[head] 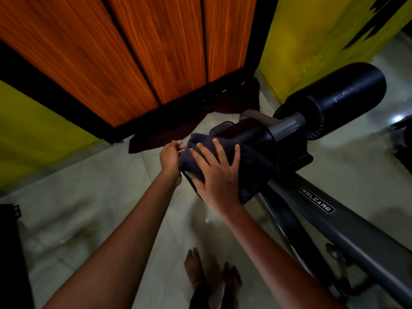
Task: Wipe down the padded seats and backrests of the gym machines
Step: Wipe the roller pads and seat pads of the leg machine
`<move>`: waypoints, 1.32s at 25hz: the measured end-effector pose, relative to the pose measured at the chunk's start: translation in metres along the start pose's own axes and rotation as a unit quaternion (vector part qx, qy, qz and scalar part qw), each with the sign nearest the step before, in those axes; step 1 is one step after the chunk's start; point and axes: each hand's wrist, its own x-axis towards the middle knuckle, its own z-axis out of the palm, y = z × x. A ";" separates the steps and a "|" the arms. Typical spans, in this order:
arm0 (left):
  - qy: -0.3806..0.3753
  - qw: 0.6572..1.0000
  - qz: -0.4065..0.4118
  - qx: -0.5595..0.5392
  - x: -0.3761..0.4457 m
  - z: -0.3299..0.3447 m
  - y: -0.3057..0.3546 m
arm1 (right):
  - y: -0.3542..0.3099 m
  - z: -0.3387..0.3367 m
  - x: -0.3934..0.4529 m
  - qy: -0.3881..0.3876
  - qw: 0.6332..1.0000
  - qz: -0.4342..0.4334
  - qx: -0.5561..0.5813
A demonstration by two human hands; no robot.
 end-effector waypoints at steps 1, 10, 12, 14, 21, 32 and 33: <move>-0.013 0.999 -0.048 -0.019 0.001 -0.002 0.000 | 0.008 -0.002 -0.003 -0.005 0.999 -0.038 0.004; 0.074 0.975 0.004 0.211 -0.019 0.030 -0.017 | 0.067 -0.023 0.037 0.008 0.986 0.169 0.005; 0.090 0.955 0.082 0.269 -0.027 0.025 -0.029 | 0.066 -0.022 0.020 -0.015 0.998 0.063 -0.012; 0.094 0.945 0.187 0.250 -0.043 0.023 -0.042 | 0.085 -0.033 0.022 -0.024 0.998 0.054 -0.010; 0.056 0.952 0.260 0.150 -0.043 0.019 -0.070 | 0.035 -0.007 0.009 0.026 0.996 0.089 0.007; 0.052 0.994 0.094 0.027 -0.013 0.000 -0.016 | 0.013 -0.006 0.015 -0.038 0.998 0.047 -0.029; 0.057 0.996 0.063 0.009 -0.013 0.003 -0.012 | 0.013 -0.007 0.011 -0.053 0.998 -0.002 -0.026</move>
